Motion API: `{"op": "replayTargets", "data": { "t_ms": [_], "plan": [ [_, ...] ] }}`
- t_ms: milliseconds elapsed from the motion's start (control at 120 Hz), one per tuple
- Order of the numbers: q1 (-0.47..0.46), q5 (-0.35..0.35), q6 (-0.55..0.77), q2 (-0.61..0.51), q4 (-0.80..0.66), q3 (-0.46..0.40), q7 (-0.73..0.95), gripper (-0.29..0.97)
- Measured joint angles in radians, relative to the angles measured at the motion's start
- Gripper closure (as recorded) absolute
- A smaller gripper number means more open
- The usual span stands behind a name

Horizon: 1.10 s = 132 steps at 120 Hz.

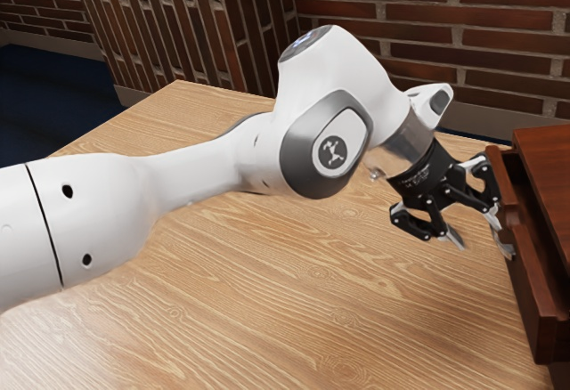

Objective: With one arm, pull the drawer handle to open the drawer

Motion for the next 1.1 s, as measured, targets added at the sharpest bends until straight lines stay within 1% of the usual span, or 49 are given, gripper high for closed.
{"op": "replayTargets", "data": {
  "t_ms": [742,950,1100],
  "plan": [
    [0.044,0.001,-0.203,-0.092,-0.065,0.054,0.001,0.41],
    [0.059,0.003,-0.248,-0.129,-0.096,0.066,0.002,0.41],
    [0.078,0.004,-0.272,-0.177,-0.147,0.07,0.002,0.41]
  ]
}}
